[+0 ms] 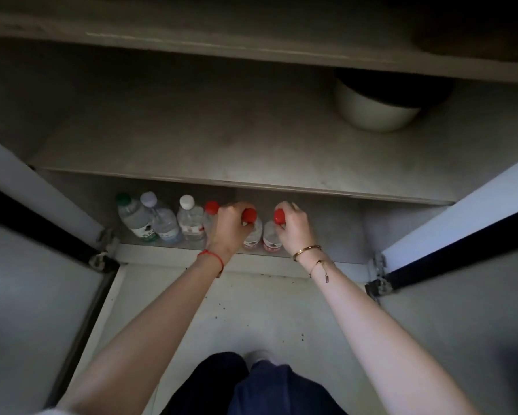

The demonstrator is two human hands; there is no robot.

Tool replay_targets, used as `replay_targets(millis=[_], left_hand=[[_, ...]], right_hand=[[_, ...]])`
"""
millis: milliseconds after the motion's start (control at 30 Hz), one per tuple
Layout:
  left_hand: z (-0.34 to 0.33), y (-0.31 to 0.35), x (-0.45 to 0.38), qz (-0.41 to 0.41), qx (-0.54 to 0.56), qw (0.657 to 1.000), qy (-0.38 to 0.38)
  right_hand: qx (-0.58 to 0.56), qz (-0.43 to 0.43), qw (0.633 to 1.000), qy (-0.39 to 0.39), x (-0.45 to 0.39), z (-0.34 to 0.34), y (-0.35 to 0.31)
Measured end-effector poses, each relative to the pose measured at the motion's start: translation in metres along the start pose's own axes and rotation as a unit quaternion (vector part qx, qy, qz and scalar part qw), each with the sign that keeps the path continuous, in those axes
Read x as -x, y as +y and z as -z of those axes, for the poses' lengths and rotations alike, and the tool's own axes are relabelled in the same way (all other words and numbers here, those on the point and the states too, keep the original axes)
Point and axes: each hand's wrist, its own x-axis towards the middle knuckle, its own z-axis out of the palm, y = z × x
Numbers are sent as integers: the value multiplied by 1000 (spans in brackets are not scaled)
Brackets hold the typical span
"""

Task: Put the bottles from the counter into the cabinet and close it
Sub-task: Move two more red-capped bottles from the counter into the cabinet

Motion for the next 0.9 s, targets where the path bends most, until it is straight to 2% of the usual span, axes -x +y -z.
replay_targets(millis=[433, 600, 900], left_hand=[[-16, -8, -16, -6, -19, 1000, -5], [1, -10, 5, -30, -1, 1000, 4], [66, -28, 119, -54, 14, 989, 136]], right_hand=[[-16, -48, 999, 7, -6, -9, 2], [-33, -42, 998, 45, 17, 1, -4], [15, 70, 991, 112, 89, 34, -53]])
